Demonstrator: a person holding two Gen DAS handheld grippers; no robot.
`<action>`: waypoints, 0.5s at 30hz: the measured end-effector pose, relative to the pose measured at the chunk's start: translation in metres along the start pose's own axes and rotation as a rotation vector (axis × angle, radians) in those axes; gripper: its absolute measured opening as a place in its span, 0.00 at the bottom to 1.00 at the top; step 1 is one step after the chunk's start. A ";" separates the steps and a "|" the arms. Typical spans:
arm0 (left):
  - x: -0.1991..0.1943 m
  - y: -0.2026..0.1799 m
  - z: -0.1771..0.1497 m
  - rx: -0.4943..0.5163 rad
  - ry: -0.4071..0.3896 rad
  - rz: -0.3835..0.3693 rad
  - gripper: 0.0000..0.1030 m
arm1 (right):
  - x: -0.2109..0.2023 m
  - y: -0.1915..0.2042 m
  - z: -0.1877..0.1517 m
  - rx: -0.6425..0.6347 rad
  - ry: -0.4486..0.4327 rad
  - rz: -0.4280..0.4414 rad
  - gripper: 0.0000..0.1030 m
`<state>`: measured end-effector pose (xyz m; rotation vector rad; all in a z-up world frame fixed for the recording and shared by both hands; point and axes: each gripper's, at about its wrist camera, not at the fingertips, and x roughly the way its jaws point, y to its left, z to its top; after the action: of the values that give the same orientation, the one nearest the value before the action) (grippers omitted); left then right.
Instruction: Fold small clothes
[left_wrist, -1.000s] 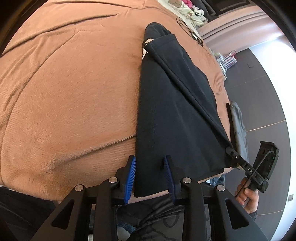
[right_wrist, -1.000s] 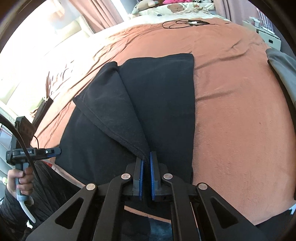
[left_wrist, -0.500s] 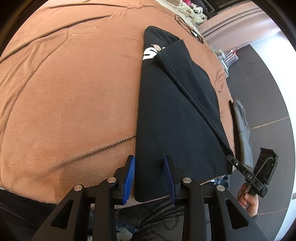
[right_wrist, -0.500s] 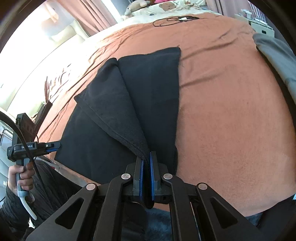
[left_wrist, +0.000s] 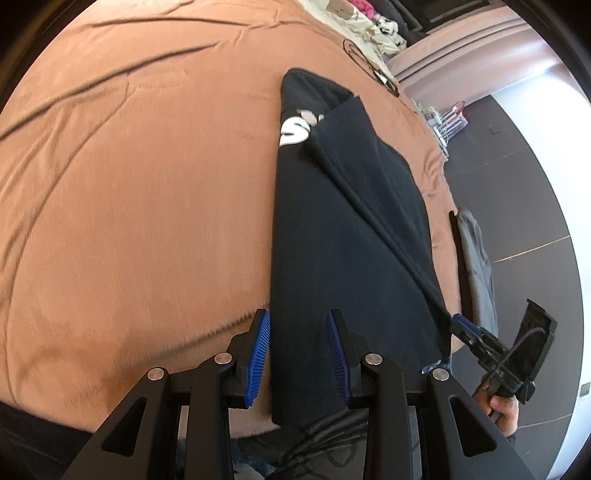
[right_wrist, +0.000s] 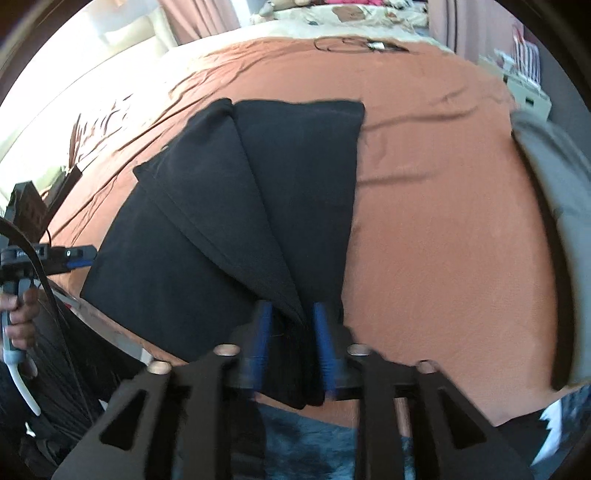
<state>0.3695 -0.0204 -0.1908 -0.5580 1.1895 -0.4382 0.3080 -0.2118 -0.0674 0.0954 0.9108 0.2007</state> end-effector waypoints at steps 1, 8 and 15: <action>0.000 0.001 0.003 0.000 -0.002 -0.003 0.32 | -0.002 0.005 0.003 -0.015 -0.010 -0.006 0.45; -0.001 0.000 0.024 0.017 -0.020 -0.016 0.32 | 0.003 0.050 0.027 -0.127 -0.015 -0.042 0.46; 0.000 0.000 0.050 0.053 -0.030 -0.014 0.32 | 0.020 0.100 0.054 -0.230 -0.024 -0.017 0.46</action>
<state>0.4173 -0.0113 -0.1776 -0.5257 1.1428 -0.4710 0.3498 -0.1098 -0.0336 -0.1227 0.8583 0.2861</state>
